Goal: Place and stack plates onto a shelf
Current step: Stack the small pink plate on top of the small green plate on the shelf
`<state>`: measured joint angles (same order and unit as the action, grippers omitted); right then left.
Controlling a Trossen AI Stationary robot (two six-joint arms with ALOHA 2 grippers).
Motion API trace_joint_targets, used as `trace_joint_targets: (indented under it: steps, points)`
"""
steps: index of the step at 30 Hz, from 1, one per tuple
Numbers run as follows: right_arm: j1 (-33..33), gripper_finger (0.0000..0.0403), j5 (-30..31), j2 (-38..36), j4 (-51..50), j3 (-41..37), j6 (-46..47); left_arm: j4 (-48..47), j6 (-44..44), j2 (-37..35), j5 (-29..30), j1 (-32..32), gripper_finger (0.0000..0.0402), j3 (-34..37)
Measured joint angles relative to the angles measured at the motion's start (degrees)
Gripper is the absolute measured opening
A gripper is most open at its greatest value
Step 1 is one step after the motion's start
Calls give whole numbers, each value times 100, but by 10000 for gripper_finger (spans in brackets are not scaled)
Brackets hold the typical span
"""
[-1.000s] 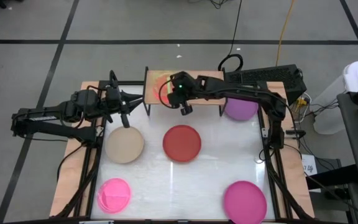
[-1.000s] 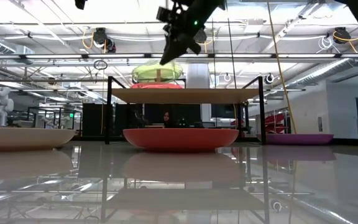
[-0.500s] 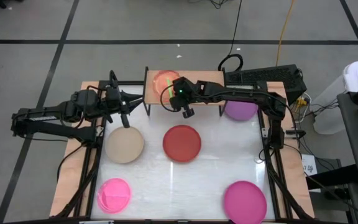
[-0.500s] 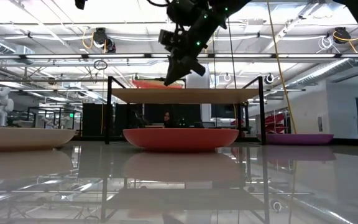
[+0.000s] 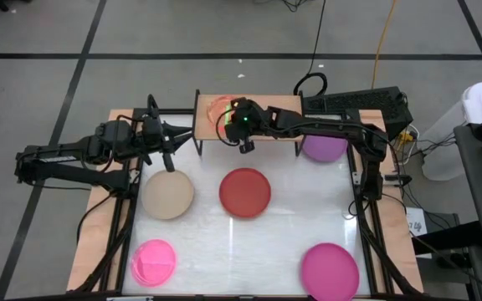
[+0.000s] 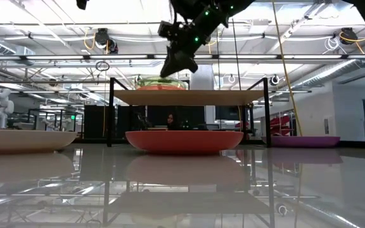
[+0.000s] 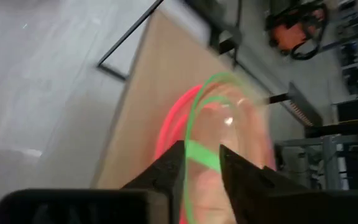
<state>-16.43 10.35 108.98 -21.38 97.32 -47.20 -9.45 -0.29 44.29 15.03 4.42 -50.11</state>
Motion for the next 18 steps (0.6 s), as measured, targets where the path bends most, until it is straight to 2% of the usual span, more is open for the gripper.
trace_joint_targets:
  steps: [7,11,14,18]
  points:
    - [10,147,-7,-539,-315,0,335,7,0,-1,0,-2,83,0]
    - [125,162,-5,-1094,-541,0,691,15,1,-2,-2,1,83,0]
    - [348,163,-53,-1600,-863,2,1402,15,1,-2,-1,-2,83,0]
    - [716,155,-1265,-2342,-1466,-94,2489,15,0,-1,-1,-1,83,0]
